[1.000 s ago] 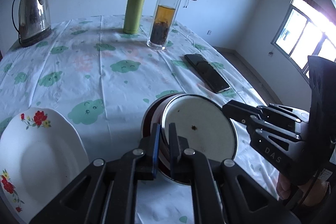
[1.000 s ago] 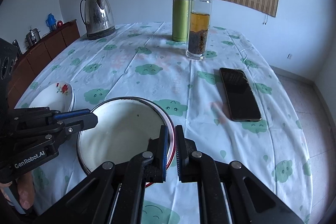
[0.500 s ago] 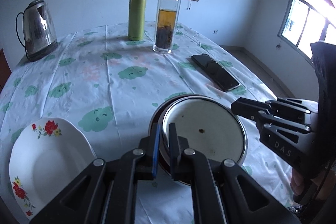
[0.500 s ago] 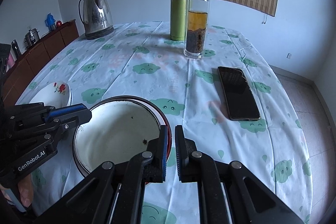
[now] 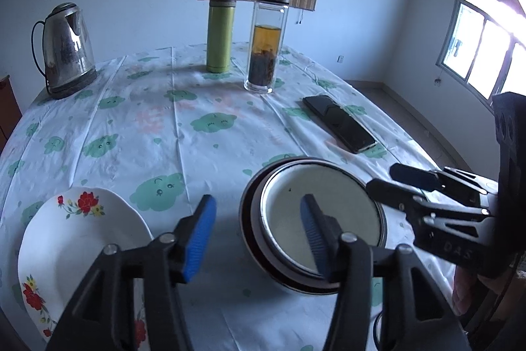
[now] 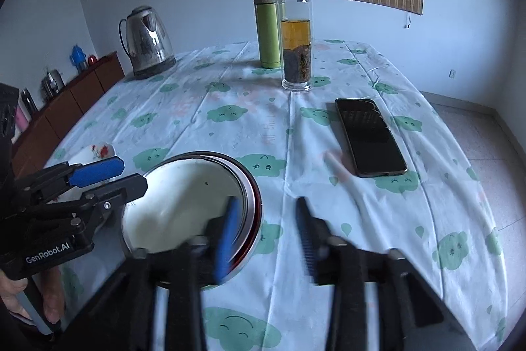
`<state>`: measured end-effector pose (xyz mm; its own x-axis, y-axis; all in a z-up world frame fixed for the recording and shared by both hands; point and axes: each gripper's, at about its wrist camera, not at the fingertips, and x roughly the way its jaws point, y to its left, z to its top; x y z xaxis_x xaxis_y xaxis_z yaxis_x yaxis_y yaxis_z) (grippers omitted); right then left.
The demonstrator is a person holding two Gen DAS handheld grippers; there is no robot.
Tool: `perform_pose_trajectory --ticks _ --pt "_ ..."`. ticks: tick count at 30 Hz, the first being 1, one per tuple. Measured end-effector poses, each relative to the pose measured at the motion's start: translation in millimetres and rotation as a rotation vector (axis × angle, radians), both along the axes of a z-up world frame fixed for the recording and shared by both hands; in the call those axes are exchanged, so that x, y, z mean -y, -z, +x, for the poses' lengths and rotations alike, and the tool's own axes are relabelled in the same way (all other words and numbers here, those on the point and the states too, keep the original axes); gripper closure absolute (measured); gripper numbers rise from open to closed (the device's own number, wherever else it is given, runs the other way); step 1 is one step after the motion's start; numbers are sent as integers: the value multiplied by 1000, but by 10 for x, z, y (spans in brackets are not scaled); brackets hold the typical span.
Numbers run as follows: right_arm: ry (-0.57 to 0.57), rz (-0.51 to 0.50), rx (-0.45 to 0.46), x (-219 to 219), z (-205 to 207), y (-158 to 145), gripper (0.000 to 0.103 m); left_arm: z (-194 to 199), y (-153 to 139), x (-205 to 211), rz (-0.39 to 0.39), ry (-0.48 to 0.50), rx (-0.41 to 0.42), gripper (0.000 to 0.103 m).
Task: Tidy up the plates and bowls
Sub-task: 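Open both grippers and release the white enamel bowl rim, then grasp the rim of the nested bowl stack with both grippers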
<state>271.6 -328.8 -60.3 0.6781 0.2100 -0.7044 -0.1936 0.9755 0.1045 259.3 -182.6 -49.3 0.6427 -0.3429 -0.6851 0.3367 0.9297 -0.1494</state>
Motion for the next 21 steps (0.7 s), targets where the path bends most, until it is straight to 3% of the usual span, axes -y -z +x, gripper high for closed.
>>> perform_pose_trajectory --ticks 1,2,19,21 --pt "5 5 11 8 -22 -7 41 6 8 2 1 2 -4 46" --pt "6 3 17 6 -35 -11 40 8 17 6 4 4 -9 46" --pt "5 42 -26 -69 -16 128 41 58 181 60 -8 32 -86 48" --pt "6 41 -40 -94 -9 167 45 53 205 84 -2 41 -92 50"
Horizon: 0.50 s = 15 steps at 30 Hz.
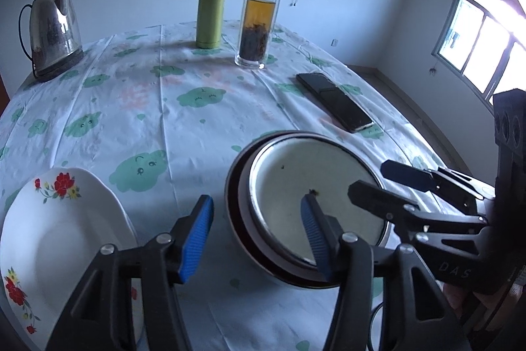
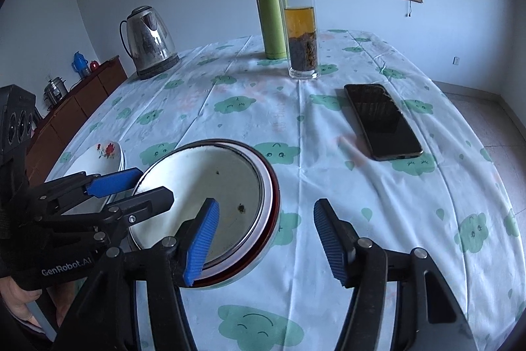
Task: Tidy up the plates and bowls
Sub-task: 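Grasp the rim of the nested bowl stack with both grippers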
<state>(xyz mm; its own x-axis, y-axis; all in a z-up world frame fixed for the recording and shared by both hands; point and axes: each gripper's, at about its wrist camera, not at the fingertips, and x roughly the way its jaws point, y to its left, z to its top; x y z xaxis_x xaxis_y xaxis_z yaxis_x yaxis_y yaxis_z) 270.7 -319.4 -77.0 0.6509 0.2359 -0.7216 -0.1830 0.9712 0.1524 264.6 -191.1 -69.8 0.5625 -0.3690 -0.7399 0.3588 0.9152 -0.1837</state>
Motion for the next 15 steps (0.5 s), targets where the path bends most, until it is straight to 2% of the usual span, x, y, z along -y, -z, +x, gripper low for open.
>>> perform_pose_trajectory --ticks 1,4,8,12,15 --pt "-1 6 -9 -4 7 26 53 -1 13 13 3 5 -5 51" --pt "-13 42 -25 -21 4 78 63 -4 39 32 16 6 -8 55" --pt "10 11 -8 -77 -26 77 65 -16 36 32 42 -8 6 64" --pt "29 -19 13 -116 -59 70 69 -43 39 57 69 -16 21 65" --pt "35 -2 16 -103 -69 42 72 -39 25 19 54 -29 17 67"
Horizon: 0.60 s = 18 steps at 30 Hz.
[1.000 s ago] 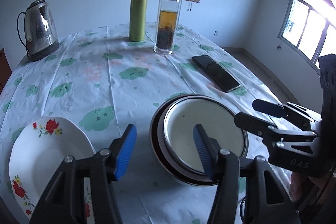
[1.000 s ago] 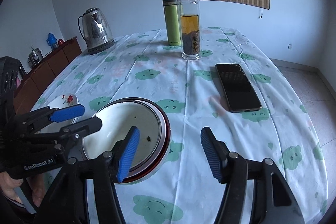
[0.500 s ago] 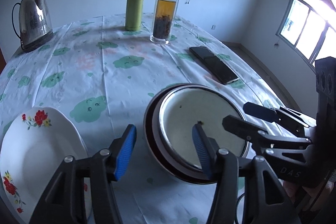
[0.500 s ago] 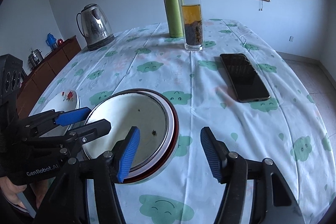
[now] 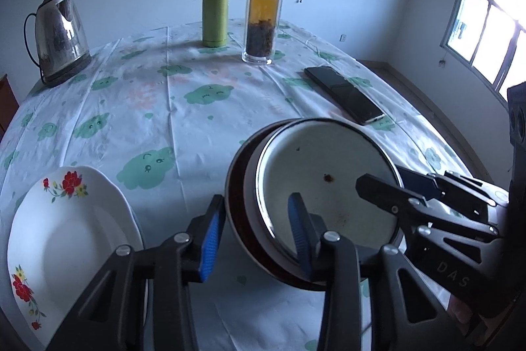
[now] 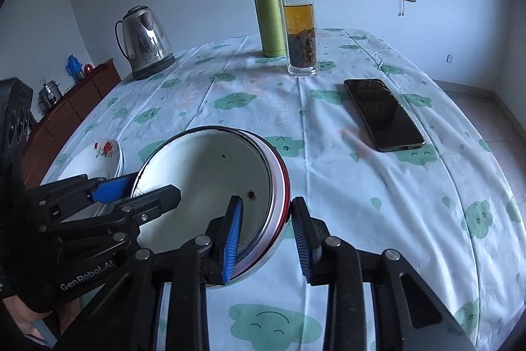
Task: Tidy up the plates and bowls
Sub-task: 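Grasp the rim of the nested bowl stack with both grippers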
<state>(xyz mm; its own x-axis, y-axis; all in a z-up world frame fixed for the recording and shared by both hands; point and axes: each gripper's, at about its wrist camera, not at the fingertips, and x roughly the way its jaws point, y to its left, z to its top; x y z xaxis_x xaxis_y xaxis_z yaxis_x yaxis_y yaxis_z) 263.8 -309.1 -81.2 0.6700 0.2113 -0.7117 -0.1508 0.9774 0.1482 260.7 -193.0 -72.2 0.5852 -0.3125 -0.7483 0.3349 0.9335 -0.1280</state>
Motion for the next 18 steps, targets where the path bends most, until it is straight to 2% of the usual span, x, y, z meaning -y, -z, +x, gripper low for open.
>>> perform_pose_trajectory --ticks 2,8,13,18 --pt "-1 5 7 -4 -12 -32 72 -5 -24 -45 -19 -8 -1 67" --pt "-10 -15 11 -63 -12 -61 77 -30 -40 -62 -7 -21 18 67" --pt "0 19 -4 29 37 -29 85 -33 -47 -59 -15 -17 24 65" --pt "13 98 -26 129 119 12 84 -19 -37 -69 -30 -23 34 65"
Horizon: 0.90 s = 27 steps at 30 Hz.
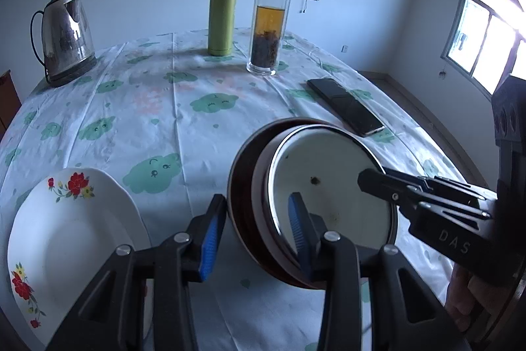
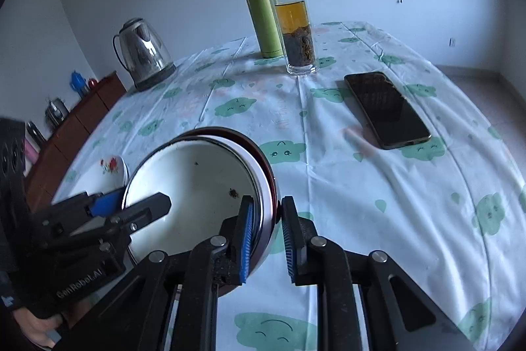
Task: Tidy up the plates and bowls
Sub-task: 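Grasp the rim of the nested bowl stack with both grippers, then lift the nested bowl stack with both grippers toward the red-flower plate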
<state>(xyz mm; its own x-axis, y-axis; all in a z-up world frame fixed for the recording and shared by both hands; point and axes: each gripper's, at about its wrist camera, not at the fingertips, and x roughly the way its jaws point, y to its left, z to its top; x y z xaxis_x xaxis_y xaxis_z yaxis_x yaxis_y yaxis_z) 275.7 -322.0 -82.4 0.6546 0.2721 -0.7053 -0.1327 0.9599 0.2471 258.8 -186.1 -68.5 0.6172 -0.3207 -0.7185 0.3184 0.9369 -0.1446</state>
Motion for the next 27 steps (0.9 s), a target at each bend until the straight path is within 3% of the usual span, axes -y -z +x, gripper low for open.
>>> perform_pose_trajectory --ticks 4,10,12,13,14,15,18,22,27 --pt "-10 -29 12 -73 4 -14 79 77 45 -75 -45 -19 -33 65" --pt "-19 -52 8 -88 25 11 79 62 46 -51 -18 -33 -12 57" --pt "-28 -74 0 -101 31 28 78 75 83 -37 -15 -30 -37 44" --pt "-34 -74 -13 -105 40 50 78 82 104 -35 -13 -33 -48 43" --pt "-36 -66 -20 -100 50 69 78 87 127 -27 -20 -20 -65 46" --pt "-39 -62 -21 -98 56 83 79 83 139 -15 -31 -3 -78 59" --pt "-36 -59 -10 -124 27 57 80 53 163 54 16 -3 -76 66" --pt "-35 -34 -9 -124 -4 -24 80 101 165 -54 -51 -9 -133 68" --pt "-51 -20 -1 -133 -65 -160 81 24 -7 -116 -72 -13 -87 70"
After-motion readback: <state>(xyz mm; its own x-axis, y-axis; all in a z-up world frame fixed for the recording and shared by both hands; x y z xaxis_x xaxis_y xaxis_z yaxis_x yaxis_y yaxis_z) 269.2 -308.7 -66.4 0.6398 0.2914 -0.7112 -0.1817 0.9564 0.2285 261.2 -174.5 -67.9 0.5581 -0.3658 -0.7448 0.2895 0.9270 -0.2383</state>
